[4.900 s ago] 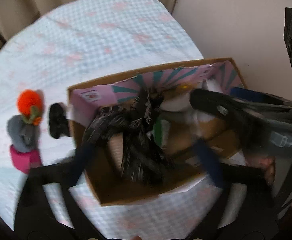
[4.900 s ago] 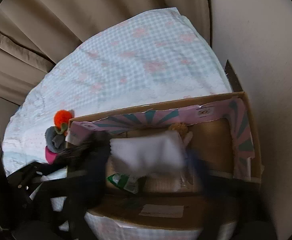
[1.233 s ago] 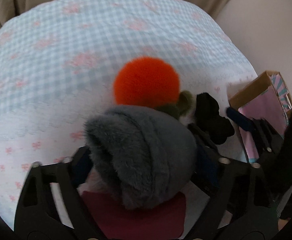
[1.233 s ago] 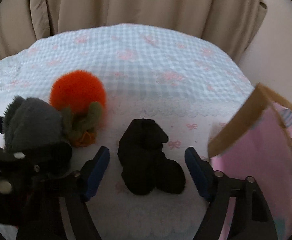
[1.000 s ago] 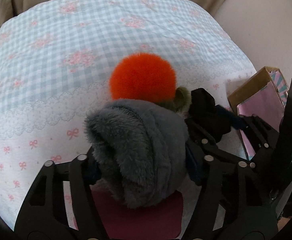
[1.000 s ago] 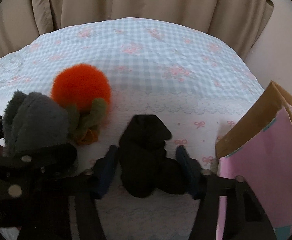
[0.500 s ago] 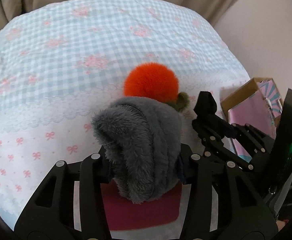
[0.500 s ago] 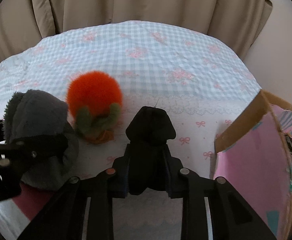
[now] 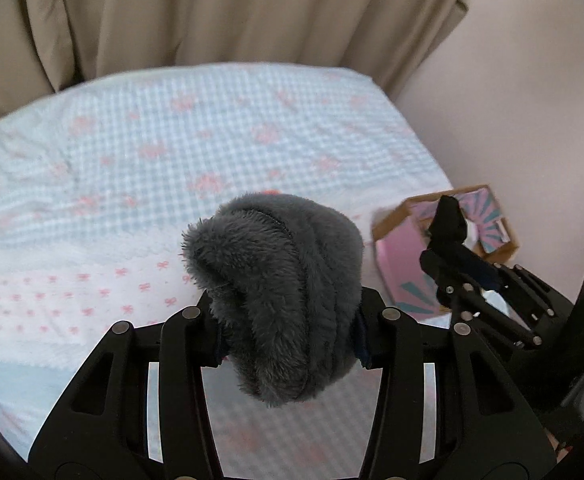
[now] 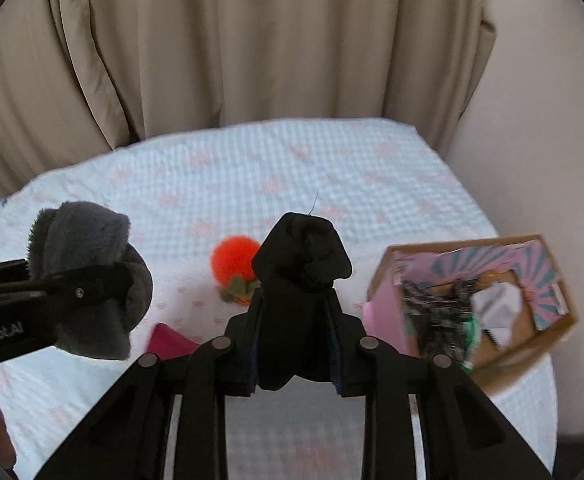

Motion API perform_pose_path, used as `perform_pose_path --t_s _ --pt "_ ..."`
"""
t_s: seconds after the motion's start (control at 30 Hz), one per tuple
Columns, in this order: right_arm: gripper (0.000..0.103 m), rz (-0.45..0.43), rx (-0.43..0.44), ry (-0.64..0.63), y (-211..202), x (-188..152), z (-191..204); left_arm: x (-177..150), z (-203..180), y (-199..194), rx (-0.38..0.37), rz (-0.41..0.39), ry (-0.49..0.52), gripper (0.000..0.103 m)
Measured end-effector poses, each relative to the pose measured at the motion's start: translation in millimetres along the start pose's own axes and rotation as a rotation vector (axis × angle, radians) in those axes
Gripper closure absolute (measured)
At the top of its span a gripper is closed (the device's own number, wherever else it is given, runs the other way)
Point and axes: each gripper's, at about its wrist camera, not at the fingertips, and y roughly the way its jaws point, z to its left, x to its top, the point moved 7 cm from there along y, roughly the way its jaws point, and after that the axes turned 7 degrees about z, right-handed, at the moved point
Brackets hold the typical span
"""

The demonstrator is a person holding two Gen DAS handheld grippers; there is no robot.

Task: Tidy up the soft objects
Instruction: 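Close left tool on grey plush while right tool grasps black sock, then carry plush and sock into the pink box and open both tools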

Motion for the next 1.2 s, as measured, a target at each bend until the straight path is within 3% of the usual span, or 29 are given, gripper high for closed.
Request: perform_pose_path --t_s 0.33,0.63,0.9,1.2 --pt "0.079 -0.078 0.021 0.038 -128 24 -47 8 -75 -101 0.027 -0.063 0.055 0.060" --pt "0.078 -0.091 0.078 0.033 -169 22 -139 7 -160 -128 0.074 -0.124 -0.018 0.060" --pt "0.078 -0.055 0.135 -0.026 -156 15 -216 7 -240 -79 0.083 -0.117 -0.111 0.060" --pt "0.079 0.047 0.154 -0.034 -89 8 -281 13 -302 23 0.095 -0.020 -0.122 0.060"
